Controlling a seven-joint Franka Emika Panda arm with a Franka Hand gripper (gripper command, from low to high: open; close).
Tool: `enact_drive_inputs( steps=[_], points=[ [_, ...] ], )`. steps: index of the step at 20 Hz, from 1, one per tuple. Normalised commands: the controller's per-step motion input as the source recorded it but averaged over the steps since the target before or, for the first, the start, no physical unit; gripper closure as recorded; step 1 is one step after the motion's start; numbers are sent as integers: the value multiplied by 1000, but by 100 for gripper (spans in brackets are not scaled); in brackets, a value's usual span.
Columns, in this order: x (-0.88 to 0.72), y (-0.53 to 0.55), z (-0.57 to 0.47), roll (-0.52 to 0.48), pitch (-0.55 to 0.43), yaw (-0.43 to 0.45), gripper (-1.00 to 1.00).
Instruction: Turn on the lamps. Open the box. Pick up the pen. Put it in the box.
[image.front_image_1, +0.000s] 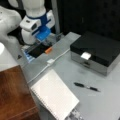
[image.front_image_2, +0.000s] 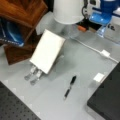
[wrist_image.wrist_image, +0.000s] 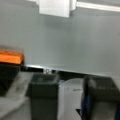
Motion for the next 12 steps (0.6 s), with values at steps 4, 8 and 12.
enact_drive_inputs(
  steps=[4,8,12],
  points=[
    [-201,110,-202,-53,-185,-36,100],
    [-235,137,-277,-51,-218,-34,100],
    [-281,169,-380,-42,-254,-43,100]
  ],
)
